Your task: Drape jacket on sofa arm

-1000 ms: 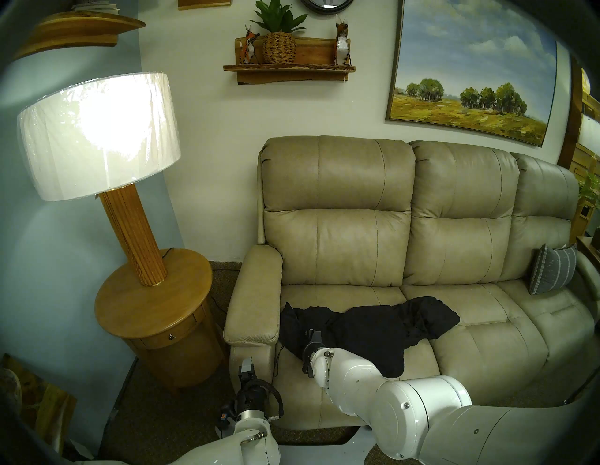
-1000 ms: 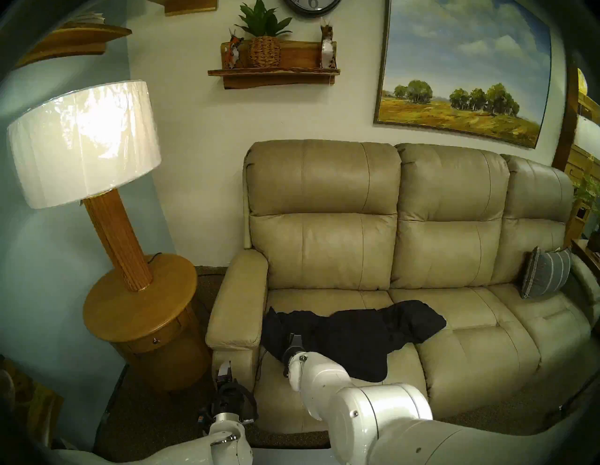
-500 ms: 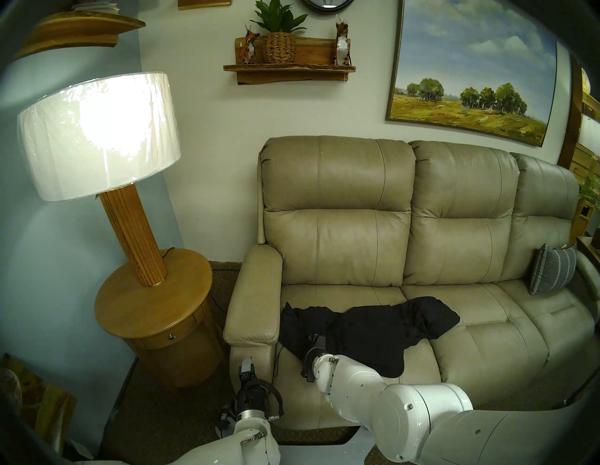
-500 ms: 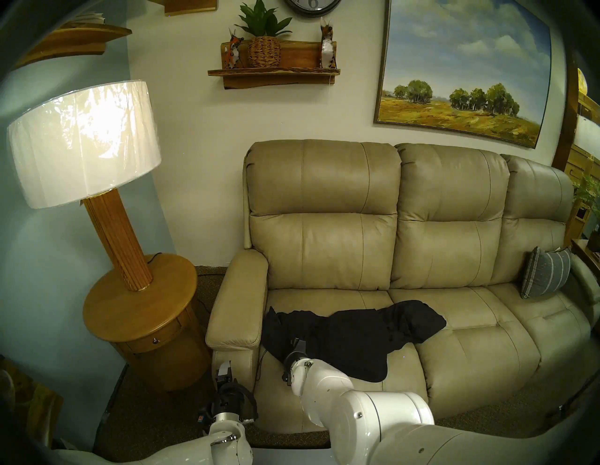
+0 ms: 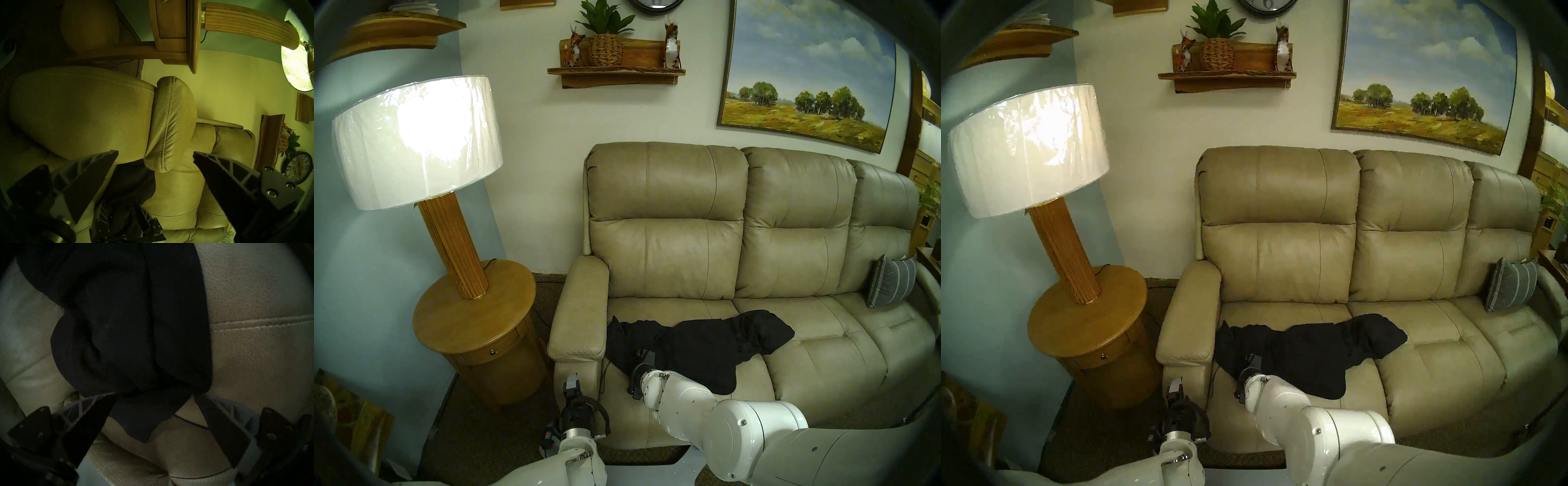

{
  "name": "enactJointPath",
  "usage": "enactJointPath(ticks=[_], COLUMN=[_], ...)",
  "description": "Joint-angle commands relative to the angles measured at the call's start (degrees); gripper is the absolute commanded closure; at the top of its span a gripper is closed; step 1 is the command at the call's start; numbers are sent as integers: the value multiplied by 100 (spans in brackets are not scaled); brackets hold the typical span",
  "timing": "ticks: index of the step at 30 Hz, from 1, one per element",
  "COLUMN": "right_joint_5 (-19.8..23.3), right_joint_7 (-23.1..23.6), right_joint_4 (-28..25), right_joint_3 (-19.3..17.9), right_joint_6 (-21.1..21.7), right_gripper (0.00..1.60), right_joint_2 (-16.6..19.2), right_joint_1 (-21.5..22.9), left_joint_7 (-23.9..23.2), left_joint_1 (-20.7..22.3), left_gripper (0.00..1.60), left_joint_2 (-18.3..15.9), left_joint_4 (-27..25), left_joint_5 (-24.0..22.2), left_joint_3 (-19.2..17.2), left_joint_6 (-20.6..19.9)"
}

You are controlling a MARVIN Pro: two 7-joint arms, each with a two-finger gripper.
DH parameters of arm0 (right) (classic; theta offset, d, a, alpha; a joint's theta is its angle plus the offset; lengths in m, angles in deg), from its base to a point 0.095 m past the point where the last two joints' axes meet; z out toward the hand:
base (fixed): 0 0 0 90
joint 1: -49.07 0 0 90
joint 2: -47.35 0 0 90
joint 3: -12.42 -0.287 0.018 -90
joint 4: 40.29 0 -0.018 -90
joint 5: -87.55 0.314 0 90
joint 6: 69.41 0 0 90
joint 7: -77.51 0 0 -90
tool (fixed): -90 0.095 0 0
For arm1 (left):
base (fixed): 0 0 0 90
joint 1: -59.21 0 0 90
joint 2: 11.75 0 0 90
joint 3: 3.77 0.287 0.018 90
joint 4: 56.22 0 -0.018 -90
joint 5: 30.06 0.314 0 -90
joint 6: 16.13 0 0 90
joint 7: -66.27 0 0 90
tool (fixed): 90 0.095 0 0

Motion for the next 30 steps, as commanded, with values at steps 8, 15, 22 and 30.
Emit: enactJointPath(ticks=[8,15,22,30], right_joint_5=[168,230,330,386], right_joint_7=[-132,-185,-236,-288], right_joint_4=[-12,-5,0,7], right_joint_3=[-214,-326,-489,-618], right_joint_6=[4,1,5,1], right_gripper=[0,0,0,0], right_joint_2=[-283,-265,-201,-191], right_joint_1=[109,78,48,31], left_joint_7=[-14,-6,1,9], left_joint_1=[-4,-4,-4,-4], left_gripper=[0,0,0,0], left_joint_2=[13,16,19,22], left_joint_4=[-25,-22,-18,-15], left_joint_5=[18,23,31,40], left_joint_3=[-4,-8,-12,-17], left_joint_6=[-2,-2,-3,-3])
